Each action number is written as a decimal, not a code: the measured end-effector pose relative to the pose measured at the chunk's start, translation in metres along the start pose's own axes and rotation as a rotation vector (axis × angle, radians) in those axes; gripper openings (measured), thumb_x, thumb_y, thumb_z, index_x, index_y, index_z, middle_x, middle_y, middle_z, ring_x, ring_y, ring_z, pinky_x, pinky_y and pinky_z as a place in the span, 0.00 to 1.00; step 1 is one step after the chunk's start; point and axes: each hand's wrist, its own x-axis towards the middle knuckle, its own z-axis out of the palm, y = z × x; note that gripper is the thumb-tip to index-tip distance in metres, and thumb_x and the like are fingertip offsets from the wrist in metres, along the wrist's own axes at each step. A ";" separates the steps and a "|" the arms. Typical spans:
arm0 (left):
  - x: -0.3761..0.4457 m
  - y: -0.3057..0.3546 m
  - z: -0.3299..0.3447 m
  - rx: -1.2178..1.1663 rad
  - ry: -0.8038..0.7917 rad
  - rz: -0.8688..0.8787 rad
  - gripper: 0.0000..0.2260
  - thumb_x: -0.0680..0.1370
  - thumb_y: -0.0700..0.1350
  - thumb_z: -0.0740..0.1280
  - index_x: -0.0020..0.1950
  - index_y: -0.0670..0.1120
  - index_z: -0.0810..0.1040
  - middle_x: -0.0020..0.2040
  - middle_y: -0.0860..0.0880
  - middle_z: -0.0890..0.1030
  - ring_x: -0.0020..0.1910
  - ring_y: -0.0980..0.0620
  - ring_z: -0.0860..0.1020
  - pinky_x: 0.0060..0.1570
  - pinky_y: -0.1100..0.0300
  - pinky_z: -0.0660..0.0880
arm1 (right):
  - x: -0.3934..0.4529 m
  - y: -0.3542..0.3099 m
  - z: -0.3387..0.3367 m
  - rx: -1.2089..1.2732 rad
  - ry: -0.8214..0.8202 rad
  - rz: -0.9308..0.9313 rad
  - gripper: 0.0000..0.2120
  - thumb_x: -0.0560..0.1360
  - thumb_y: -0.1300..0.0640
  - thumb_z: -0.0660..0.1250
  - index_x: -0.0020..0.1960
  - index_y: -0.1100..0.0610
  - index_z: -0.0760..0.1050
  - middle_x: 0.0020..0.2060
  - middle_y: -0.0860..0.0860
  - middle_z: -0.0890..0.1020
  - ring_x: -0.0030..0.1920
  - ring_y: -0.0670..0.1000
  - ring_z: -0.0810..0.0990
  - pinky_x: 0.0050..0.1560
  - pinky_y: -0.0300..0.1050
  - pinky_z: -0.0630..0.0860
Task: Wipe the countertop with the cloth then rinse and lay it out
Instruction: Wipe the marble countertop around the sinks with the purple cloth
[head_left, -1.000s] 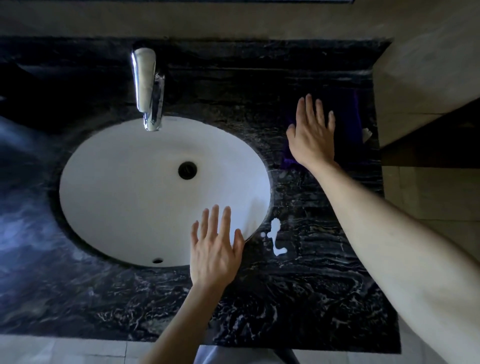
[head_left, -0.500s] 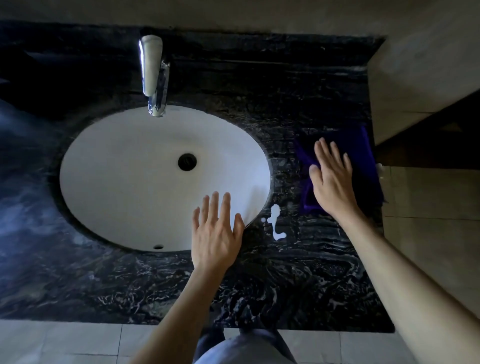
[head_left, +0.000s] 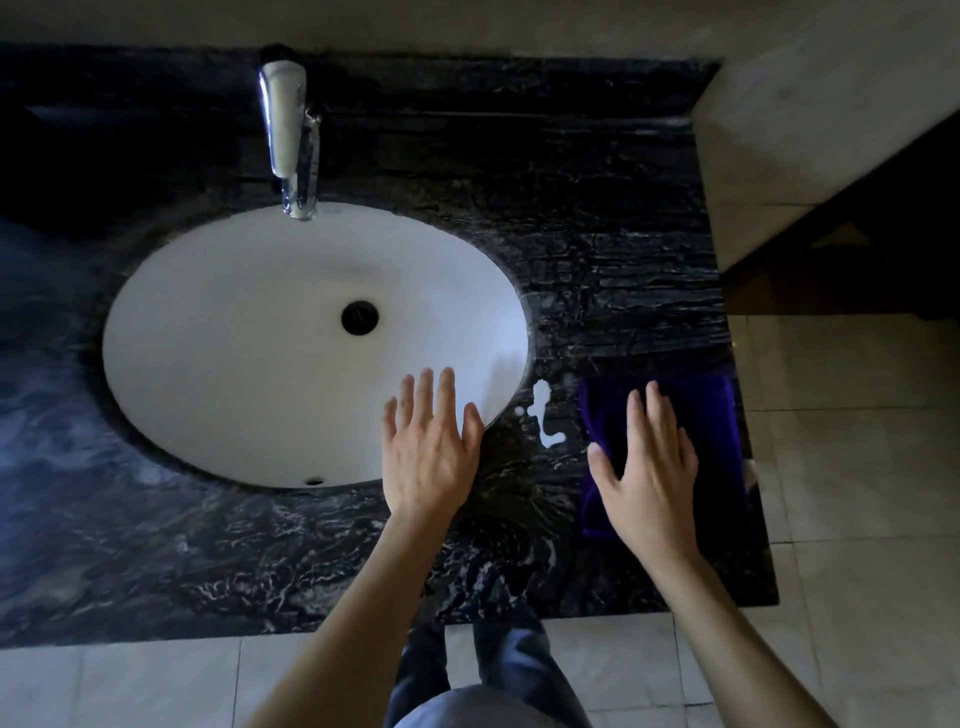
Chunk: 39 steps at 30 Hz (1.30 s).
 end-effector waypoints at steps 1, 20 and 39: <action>0.000 0.000 0.000 0.000 0.000 0.002 0.28 0.84 0.59 0.44 0.80 0.47 0.59 0.80 0.43 0.64 0.80 0.41 0.59 0.77 0.43 0.58 | 0.005 0.001 0.000 -0.038 -0.019 -0.004 0.39 0.79 0.38 0.57 0.81 0.62 0.58 0.82 0.60 0.57 0.81 0.61 0.57 0.78 0.63 0.55; -0.002 -0.006 0.001 -0.123 0.049 0.008 0.29 0.83 0.59 0.43 0.80 0.47 0.60 0.79 0.45 0.66 0.80 0.46 0.60 0.77 0.47 0.59 | 0.040 -0.057 0.004 0.512 0.041 -0.064 0.27 0.83 0.49 0.53 0.79 0.58 0.64 0.77 0.46 0.62 0.79 0.44 0.55 0.81 0.52 0.51; -0.012 -0.014 0.000 -0.168 0.088 0.038 0.28 0.84 0.58 0.45 0.79 0.45 0.63 0.77 0.45 0.70 0.78 0.45 0.64 0.76 0.47 0.62 | 0.014 -0.067 0.017 -0.233 -0.125 -0.297 0.29 0.84 0.41 0.46 0.83 0.48 0.55 0.83 0.53 0.55 0.83 0.59 0.53 0.78 0.69 0.52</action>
